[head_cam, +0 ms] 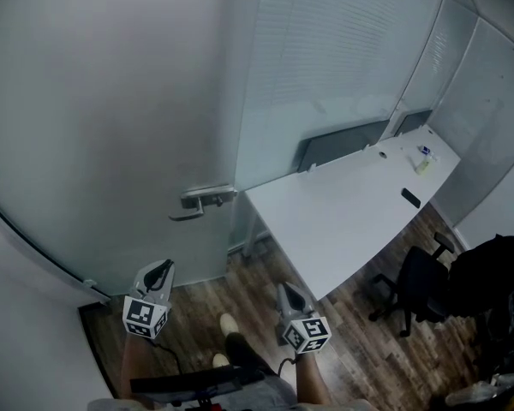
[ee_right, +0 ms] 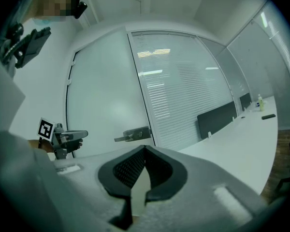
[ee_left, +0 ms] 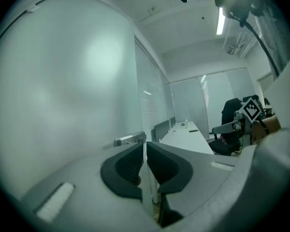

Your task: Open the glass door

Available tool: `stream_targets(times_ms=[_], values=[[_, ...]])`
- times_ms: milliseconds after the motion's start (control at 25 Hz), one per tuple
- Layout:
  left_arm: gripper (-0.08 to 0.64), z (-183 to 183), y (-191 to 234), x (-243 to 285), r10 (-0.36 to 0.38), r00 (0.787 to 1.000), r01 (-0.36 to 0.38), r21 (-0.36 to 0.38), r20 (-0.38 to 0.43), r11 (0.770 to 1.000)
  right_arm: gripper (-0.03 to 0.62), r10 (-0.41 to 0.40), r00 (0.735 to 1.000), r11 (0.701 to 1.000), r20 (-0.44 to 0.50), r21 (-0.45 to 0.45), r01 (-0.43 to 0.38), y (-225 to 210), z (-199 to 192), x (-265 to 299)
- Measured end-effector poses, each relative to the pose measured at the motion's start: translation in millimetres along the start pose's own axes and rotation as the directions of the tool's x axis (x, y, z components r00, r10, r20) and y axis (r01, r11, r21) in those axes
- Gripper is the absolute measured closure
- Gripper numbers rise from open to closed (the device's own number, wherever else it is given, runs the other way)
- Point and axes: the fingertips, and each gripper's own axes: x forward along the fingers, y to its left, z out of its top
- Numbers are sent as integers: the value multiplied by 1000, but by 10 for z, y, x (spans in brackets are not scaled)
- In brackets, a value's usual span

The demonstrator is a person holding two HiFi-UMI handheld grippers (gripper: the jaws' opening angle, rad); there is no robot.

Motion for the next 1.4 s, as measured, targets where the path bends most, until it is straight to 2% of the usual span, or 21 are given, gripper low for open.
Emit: stream_targets(times_ms=[200, 400, 760, 1080, 1400], values=[[505, -18, 144, 353, -45, 999, 48, 114, -30, 992, 591, -6, 1000, 1000, -7, -1, 6, -99, -13, 216], [468, -17, 211, 696, -112, 991, 127, 220, -79, 967, 591, -3, 1000, 1000, -20, 1, 3, -197, 10, 457], [360, -187, 395, 1122, -147, 973, 196, 306, -178, 932, 591, 14, 999, 1000, -30, 2, -14, -317, 116, 916], [353, -404, 436, 1353, -196, 930, 309, 375, -310, 874, 591, 15, 999, 1000, -39, 16, -14, -456, 144, 1186], [353, -562, 479, 1532, -208, 899, 363, 389, -385, 847, 591, 19, 998, 999, -55, 42, -17, -592, 113, 1398]])
